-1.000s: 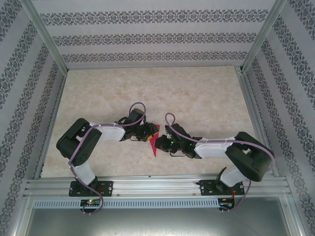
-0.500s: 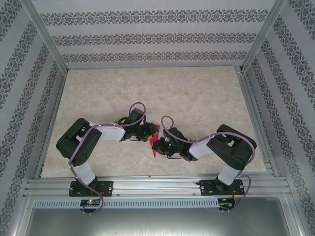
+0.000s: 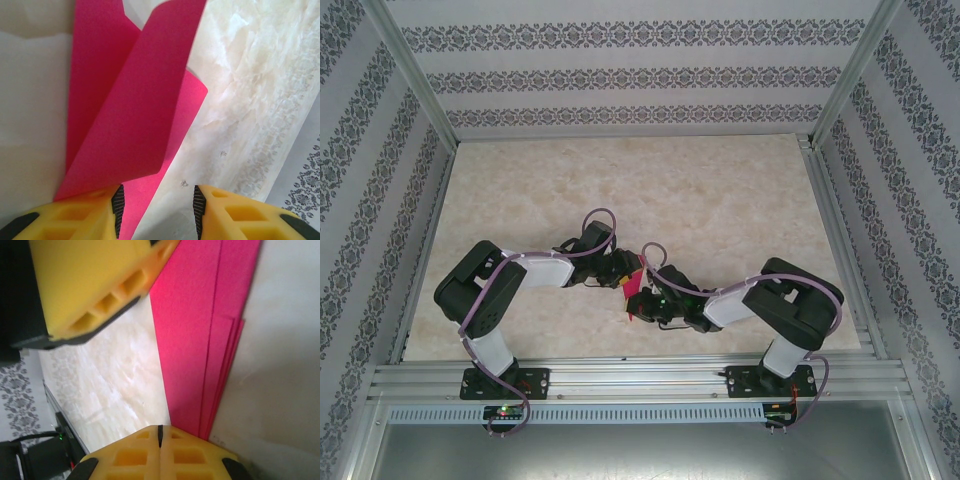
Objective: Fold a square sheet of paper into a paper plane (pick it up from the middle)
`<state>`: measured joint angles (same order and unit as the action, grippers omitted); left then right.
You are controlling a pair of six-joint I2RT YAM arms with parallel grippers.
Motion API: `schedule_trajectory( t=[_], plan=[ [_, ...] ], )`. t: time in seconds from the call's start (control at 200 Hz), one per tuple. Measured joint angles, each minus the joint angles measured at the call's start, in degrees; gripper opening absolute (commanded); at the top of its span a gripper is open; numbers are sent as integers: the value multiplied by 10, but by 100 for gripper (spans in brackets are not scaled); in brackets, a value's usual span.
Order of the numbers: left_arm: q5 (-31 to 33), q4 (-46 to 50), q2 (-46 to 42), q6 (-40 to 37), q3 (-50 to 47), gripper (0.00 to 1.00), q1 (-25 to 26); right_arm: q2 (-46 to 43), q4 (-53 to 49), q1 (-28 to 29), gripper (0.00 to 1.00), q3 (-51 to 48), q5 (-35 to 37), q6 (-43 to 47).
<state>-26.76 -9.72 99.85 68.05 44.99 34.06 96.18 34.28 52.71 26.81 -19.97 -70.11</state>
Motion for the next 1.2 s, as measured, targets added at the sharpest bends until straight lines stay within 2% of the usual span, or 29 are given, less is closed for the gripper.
schedule_trajectory(
  t=[0.37, 0.694, 0.824, 0.984, 1.199],
  plan=[
    [-7, 1, -1, 4, -1, 45, 1, -44, -59, 12, 5, -15, 6, 16],
    [1, 0, -4, 22, -4, 45, 1, -125, -220, 16, 6, -13, 1, 60],
    [8, 0, -8, 31, -8, 45, 1, -175, -253, 11, 8, -10, 17, 63],
    [16, -2, -14, 43, -14, 45, 1, -174, -245, 0, 8, 23, 41, 58],
    [26, -23, -25, 77, -34, 45, 1, -82, -142, -17, 7, 57, 51, 19]
  ],
)
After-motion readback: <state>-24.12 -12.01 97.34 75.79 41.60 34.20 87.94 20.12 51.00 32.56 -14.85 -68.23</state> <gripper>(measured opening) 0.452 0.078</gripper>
